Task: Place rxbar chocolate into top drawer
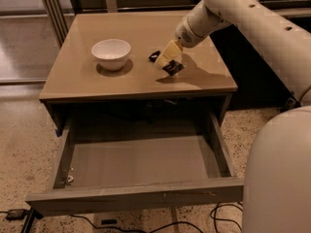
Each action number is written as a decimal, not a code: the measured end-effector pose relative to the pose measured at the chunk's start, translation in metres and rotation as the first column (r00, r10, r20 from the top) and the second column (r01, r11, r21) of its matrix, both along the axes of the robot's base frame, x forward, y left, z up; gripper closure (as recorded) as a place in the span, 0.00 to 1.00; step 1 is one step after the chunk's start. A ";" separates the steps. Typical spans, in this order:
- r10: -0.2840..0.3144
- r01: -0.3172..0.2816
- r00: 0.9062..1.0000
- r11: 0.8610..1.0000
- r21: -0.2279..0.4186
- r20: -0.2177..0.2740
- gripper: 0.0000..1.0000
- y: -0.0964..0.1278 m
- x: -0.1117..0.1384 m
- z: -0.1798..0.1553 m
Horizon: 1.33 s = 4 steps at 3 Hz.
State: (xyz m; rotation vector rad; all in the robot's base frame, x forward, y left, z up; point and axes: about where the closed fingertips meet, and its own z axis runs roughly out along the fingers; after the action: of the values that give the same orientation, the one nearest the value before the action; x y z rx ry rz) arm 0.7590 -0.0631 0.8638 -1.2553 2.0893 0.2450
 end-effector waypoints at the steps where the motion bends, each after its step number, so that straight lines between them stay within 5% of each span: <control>1: -0.022 0.022 0.999 1.000 0.012 -0.029 0.00 0.006 0.015 -0.019; 4: -0.047 0.047 0.996 0.999 0.005 -0.070 0.00 0.007 0.019 -0.041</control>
Offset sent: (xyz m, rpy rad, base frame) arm 0.0218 0.0050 -0.0169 0.0200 0.0266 -0.0335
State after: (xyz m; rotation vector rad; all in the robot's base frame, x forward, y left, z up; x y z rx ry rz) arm 0.7784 -0.0560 0.8226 -1.2080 2.1729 0.2786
